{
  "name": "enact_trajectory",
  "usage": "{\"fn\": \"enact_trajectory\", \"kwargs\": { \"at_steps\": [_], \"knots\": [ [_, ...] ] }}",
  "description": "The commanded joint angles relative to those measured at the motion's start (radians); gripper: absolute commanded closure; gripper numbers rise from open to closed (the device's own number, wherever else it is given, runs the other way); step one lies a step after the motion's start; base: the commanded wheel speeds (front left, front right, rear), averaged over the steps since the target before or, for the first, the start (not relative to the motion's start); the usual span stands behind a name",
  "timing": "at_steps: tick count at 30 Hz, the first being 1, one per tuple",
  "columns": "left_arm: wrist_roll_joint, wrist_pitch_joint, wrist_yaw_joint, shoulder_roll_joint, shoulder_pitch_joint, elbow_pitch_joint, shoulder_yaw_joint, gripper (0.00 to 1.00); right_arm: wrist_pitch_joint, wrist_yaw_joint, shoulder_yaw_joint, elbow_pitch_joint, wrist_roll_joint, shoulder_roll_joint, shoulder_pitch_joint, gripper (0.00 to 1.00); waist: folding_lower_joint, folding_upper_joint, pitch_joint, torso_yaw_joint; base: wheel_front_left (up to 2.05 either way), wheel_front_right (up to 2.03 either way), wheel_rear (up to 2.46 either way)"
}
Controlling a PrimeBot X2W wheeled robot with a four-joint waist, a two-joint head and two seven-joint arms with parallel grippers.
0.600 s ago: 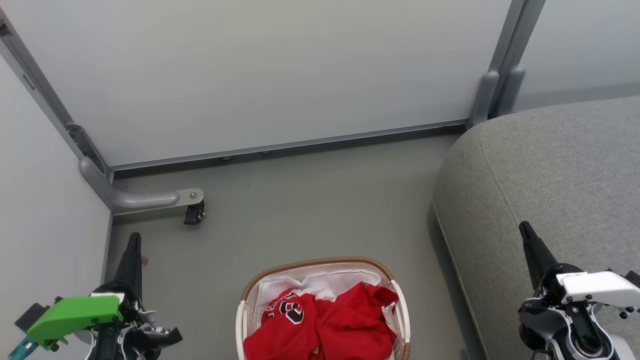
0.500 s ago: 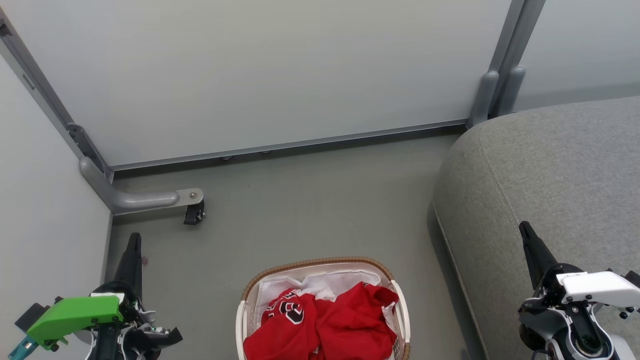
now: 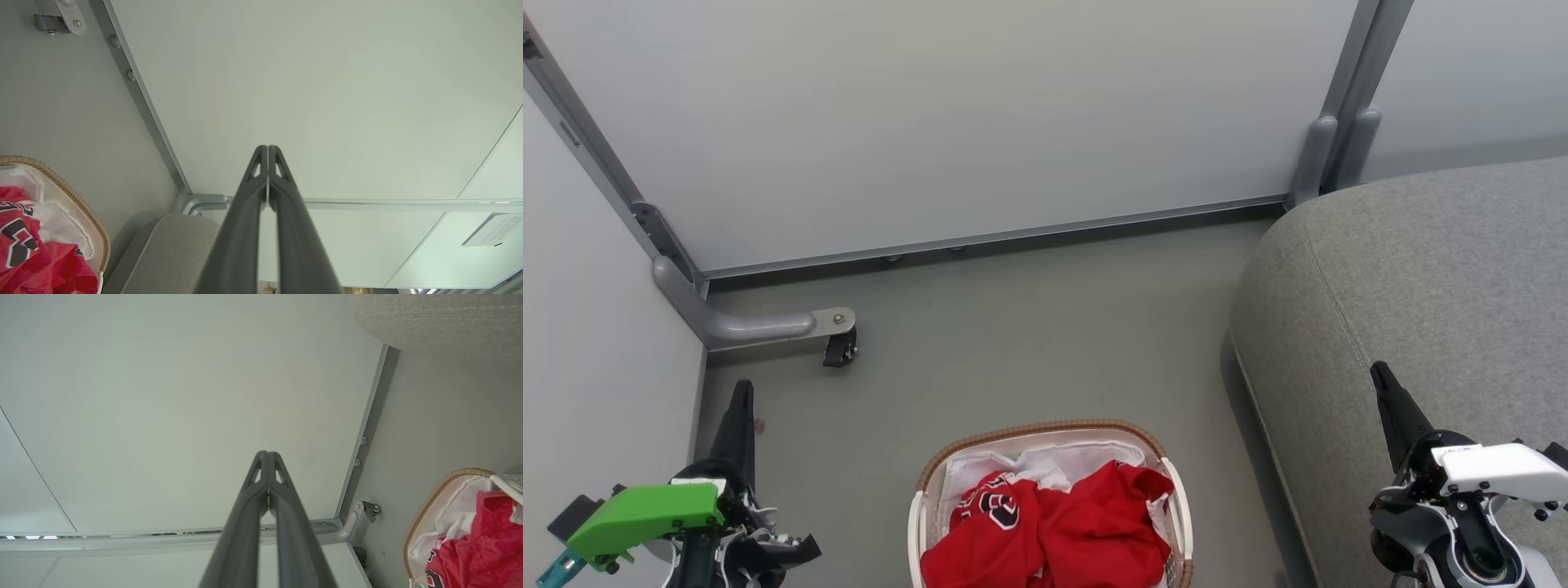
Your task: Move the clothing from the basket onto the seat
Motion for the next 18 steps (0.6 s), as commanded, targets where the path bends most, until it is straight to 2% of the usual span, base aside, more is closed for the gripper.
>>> {"fn": "enact_trajectory", "kwargs": {
  "at_steps": [1,4,5,18],
  "knots": [
    [-0.003,0.002,-0.006,0.006,-0.009,-0.001,0.001,1.00,0.000,0.000,-0.002,-0.003,0.004,-0.006,0.011,1.00,0.0000,-0.0001,0.000,0.000,0.00,0.00,0.00],
    [-0.003,0.002,-0.006,0.006,-0.009,-0.001,0.001,1.00,0.000,0.000,-0.002,-0.003,0.004,-0.006,0.011,1.00,0.0000,-0.0001,0.000,0.000,0.00,0.00,0.00],
    [0.000,0.000,0.000,0.000,0.000,0.000,0.000,0.00,0.000,0.000,0.000,0.000,0.000,0.000,0.000,0.00,0.0000,-0.0001,0.000,0.000,0.00,0.00,0.00],
    [0.020,-0.047,0.001,-0.006,0.028,0.030,-0.057,0.00,-0.047,0.000,0.017,0.040,-0.029,0.009,0.024,0.00,0.0000,-0.0001,0.001,0.000,0.00,0.00,0.00]
  ]
}}
